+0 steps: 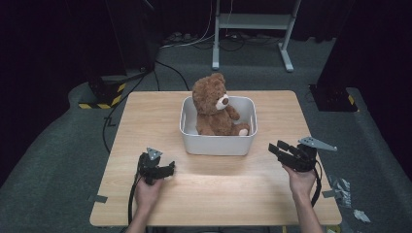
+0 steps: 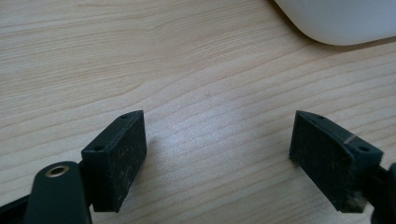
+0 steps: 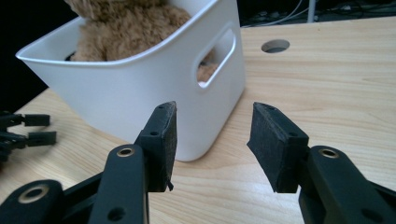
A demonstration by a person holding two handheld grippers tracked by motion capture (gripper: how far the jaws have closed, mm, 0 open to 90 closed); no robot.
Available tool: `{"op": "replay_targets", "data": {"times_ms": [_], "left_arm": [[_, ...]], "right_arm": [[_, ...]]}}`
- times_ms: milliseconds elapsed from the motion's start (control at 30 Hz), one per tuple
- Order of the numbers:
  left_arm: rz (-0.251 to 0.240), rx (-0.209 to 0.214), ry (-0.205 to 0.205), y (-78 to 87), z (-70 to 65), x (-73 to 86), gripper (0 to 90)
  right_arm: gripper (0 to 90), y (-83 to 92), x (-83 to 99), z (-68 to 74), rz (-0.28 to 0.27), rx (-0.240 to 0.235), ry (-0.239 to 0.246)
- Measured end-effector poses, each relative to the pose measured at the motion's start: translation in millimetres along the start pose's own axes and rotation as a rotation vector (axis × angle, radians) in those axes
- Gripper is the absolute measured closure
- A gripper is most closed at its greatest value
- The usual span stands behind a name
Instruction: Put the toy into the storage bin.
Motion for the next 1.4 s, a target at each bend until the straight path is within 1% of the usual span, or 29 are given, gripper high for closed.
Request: {"op": "replay_targets", "data": {"times_ms": [300,467,667,700,767,867,900,967,1000,1067,1100,1133,1167,1300,1400], "left_arm": [[0.0,0.0,0.0,0.0,0.0,0.0,18.8],[0.003,-0.001,-0.001,0.2,0.0,0.1,18.8],[-0.001,0.001,0.0,-0.1,0.0,0.0,18.8],[0.0,0.0,0.0,0.0,0.0,0.0,18.8],[0.0,0.0,0.0,0.0,0.0,0.0,18.8],[0.0,0.0,0.0,0.0,0.0,0.0,18.8],[-0.001,0.001,0.0,0.0,0.0,0.0,18.8],[0.0,0.0,0.0,0.0,0.0,0.0,18.8],[0.0,0.0,0.0,0.0,0.0,0.0,18.8],[0.0,0.0,0.0,0.0,0.0,0.0,18.8],[0.0,0.0,0.0,0.0,0.0,0.0,18.8],[0.0,0.0,0.0,0.0,0.0,0.0,18.8],[0.0,0.0,0.0,0.0,0.0,0.0,18.8],[-0.001,0.0,0.001,0.0,-0.1,0.0,18.8],[-0.002,0.0,0.002,-0.1,-0.1,-0.1,18.8]], "right_arm": [[50.8,-11.2,17.2,-3.4,0.051,0.025,-0.001],[50.8,-18.0,27.2,-5.4,0.071,0.06,0.004],[50.7,-29.3,40.5,-7.4,0.121,0.098,0.009],[50.7,-30.4,41.6,-8.5,0.123,0.105,0.02],[50.7,-32.7,45.2,-8.9,0.132,0.112,0.01],[50.7,-34.8,48.5,-10.5,0.146,0.127,0.014],[50.7,-36.0,49.3,-11.3,0.142,0.13,0.017],[50.6,-37.3,51.2,-12.0,0.153,0.138,0.012],[50.5,-38.2,52.1,-12.9,0.157,0.144,0.018],[50.3,-38.9,52.8,-13.1,0.162,0.147,0.017],[49.7,-40.0,54.0,-12.7,0.173,0.157,0.02],[49.5,-42.4,55.5,-12.0,0.189,0.179,0.048],[49.4,-43.6,56.1,-12.0,0.193,0.19,0.058],[48.8,-47.7,60.8,-11.9,0.229,0.222,0.083],[48.1,-49.9,63.1,-11.2,0.235,0.238,0.091]]}}
Point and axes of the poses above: each handheld gripper's, and its own axes: y roughly backward along the jaws, x roughly out of its underside, z roughly to its left, the point moved 5 cm from there along -y, roughly forward along the jaws, and after that the axes turned 12 degrees about z, right-handed, at the moved point
